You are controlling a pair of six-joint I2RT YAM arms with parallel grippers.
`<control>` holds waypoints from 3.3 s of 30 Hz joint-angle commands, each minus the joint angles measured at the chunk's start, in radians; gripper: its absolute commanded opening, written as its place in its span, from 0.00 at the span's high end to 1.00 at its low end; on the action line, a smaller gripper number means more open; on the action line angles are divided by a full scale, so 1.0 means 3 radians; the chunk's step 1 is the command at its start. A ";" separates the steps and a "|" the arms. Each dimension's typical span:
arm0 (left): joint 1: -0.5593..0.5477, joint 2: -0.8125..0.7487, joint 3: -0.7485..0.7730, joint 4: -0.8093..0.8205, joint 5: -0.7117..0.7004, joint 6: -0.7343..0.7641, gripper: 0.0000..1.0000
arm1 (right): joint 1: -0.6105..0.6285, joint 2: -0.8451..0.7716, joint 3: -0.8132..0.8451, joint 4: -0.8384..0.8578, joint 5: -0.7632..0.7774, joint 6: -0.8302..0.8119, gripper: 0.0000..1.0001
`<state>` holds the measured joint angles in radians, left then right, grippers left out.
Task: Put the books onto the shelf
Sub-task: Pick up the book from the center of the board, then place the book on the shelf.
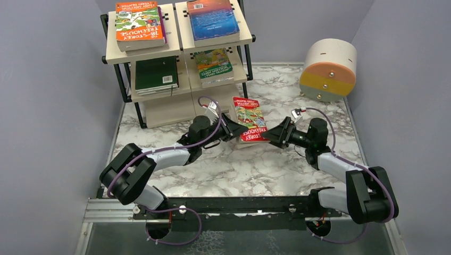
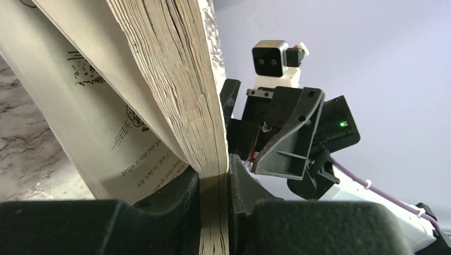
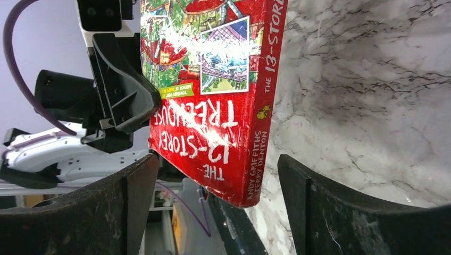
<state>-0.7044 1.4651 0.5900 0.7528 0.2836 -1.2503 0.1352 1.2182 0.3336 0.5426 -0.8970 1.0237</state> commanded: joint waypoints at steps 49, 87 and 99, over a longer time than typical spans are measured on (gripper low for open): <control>-0.0178 -0.1730 0.0627 -0.2577 -0.1171 0.0703 0.45 | -0.0099 -0.1440 0.1600 -0.1883 0.0287 -0.0270 0.99; -0.0206 -0.2262 0.0569 -0.2941 -0.1329 0.0726 0.46 | 0.0663 0.2713 0.7387 -0.1550 0.0408 0.2056 0.99; -0.0208 -0.2390 0.0503 -0.3050 -0.1420 0.0744 0.46 | 0.0981 0.2741 0.7207 -0.1906 0.0815 0.1734 0.99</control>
<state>-0.7616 0.7662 0.7490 -0.1520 -0.1085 -1.0405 0.4099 2.0541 2.5050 -0.0139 -0.7307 1.5883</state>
